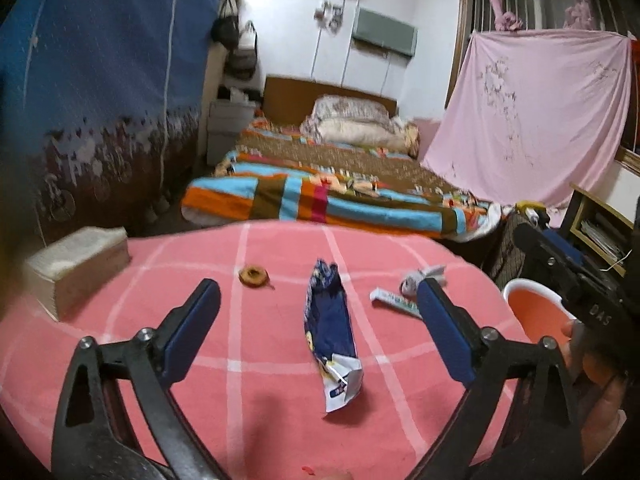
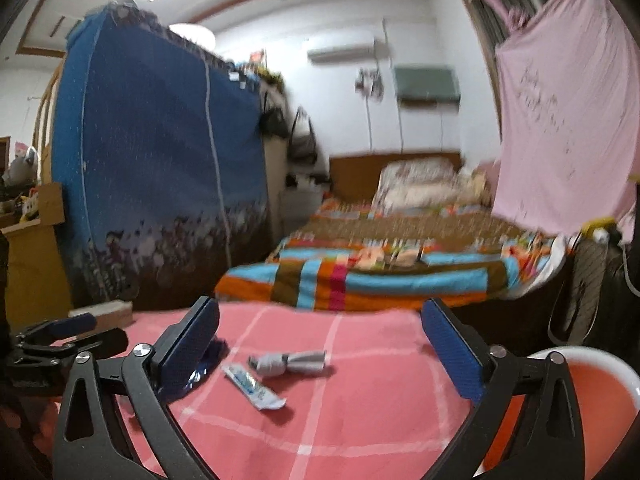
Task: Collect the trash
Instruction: 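Grasp the blue wrapper with the left tool while the right tool grasps the toothpaste tube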
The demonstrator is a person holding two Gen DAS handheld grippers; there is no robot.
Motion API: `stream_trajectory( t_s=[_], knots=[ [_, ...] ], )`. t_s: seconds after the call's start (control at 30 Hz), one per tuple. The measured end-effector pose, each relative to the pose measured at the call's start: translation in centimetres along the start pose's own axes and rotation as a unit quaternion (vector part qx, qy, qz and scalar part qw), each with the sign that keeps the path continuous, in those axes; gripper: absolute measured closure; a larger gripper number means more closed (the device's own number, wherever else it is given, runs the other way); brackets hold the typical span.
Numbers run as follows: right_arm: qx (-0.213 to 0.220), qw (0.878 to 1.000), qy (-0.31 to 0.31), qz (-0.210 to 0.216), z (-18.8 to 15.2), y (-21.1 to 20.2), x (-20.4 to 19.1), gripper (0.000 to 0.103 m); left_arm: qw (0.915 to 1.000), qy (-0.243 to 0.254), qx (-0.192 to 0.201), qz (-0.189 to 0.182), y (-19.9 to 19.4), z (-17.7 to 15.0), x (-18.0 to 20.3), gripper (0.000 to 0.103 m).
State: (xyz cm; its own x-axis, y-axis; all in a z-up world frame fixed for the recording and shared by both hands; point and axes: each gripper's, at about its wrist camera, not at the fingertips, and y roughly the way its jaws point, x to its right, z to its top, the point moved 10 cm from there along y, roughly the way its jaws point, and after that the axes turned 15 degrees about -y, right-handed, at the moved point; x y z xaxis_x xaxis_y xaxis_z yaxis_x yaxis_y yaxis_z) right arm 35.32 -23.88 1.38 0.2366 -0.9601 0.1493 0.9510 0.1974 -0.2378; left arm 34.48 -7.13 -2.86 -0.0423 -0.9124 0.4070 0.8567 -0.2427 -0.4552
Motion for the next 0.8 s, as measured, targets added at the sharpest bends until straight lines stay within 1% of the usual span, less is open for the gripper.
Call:
stream_trajectory(
  t_s=[0.03, 0.07, 0.1, 0.17, 0.23, 0.27, 0.3, 0.37, 0.4, 0.53, 0.63, 0.73, 0.8],
  knots=[
    [-0.012, 1.0, 0.001, 0.008, -0.3, 0.5, -0.2, 0.006, 0.9999, -0.003, -0.01, -0.001, 0.3, -0.2, -0.1, 0.028],
    [-0.023, 1.0, 0.001, 0.019, -0.6, 0.8, -0.5, 0.012, 0.9996, -0.007, -0.026, -0.002, 0.8, -0.6, -0.2, 0.032],
    [-0.034, 0.999, 0.001, 0.029, -0.9, 1.1, -0.8, 0.017, 0.9992, -0.009, -0.039, -0.003, 1.2, -0.9, -0.3, 0.035],
    [-0.064, 0.997, 0.001, 0.053, -1.7, 2.0, -1.6, 0.02, 0.9977, -0.016, -0.066, 0.0, 2.1, -1.7, -0.5, 0.047],
    [-0.098, 0.992, 0.003, 0.074, -2.7, 3.0, -2.4, 0.027, 0.9962, -0.022, -0.085, 0.004, 2.6, -2.2, -0.8, 0.054],
    [-0.12, 0.989, 0.002, 0.083, -3.4, 3.6, -2.8, 0.035, 0.9951, -0.025, -0.095, 0.006, 2.9, -2.5, -0.9, 0.058],
    [-0.131, 0.988, 0.001, 0.088, -3.7, 4.0, -3.1, 0.041, 0.9946, -0.026, -0.1, 0.007, 3.0, -2.6, -0.9, 0.06],
    [-0.152, 0.983, -0.004, 0.099, -4.3, 4.5, -3.8, 0.047, 0.9931, -0.027, -0.114, 0.006, 3.4, -3.0, -0.8, 0.069],
    [-0.156, 0.982, -0.005, 0.103, -4.5, 4.6, -4.0, 0.05, 0.9922, -0.026, -0.122, 0.004, 3.6, -3.3, -0.7, 0.071],
    [-0.18, 0.975, -0.015, 0.131, -5.4, 5.1, -5.3, 0.054, 0.9888, -0.021, -0.148, 0.004, 4.3, -4.1, -0.4, 0.078],
    [-0.198, 0.968, -0.021, 0.153, -6.0, 5.8, -6.1, 0.055, 0.9864, -0.022, -0.163, 0.004, 4.6, -4.5, -0.4, 0.082],
    [-0.231, 0.958, -0.024, 0.171, -7.1, 6.8, -6.9, 0.055, 0.9856, -0.024, -0.167, 0.005, 4.7, -4.5, -0.4, 0.083],
    [-0.241, 0.955, -0.019, 0.174, -7.5, 7.0, -6.9, 0.058, 0.9855, -0.025, -0.168, 0.006, 4.6, -4.5, -0.5, 0.084]
  ],
)
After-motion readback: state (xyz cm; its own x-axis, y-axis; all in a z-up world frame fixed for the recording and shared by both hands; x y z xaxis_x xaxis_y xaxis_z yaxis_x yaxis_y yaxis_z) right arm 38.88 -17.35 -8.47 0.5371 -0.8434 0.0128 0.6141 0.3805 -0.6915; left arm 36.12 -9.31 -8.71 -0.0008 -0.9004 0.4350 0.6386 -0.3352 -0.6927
